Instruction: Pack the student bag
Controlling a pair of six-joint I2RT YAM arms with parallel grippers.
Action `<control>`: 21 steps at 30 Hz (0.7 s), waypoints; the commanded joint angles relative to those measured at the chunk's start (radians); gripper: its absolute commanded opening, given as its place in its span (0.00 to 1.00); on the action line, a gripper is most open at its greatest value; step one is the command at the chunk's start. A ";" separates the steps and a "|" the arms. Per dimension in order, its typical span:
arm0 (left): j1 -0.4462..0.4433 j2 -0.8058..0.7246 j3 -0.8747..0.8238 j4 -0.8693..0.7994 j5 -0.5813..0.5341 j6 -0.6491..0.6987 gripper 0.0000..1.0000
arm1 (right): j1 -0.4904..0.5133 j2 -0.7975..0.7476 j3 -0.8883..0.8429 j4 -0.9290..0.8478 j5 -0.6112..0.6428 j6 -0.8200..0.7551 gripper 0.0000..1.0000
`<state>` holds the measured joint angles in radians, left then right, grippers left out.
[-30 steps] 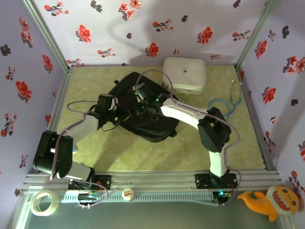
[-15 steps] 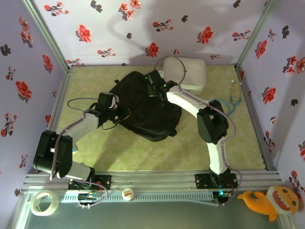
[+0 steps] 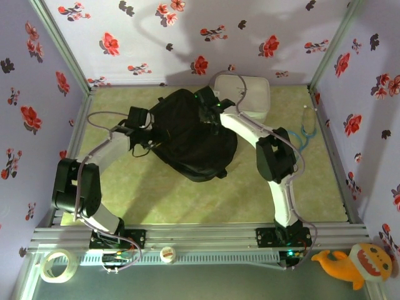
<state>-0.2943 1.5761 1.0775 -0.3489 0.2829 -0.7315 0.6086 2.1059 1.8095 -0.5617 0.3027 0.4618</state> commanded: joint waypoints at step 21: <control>0.318 -0.561 -0.552 0.461 -0.852 0.403 1.00 | -0.398 -1.036 -1.175 0.530 0.435 -0.156 1.00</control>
<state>0.0109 1.0409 0.5911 -0.1001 -0.4648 -0.4431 0.2535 1.1255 0.7063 -0.1684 0.6765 0.3145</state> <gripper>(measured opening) 0.995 0.996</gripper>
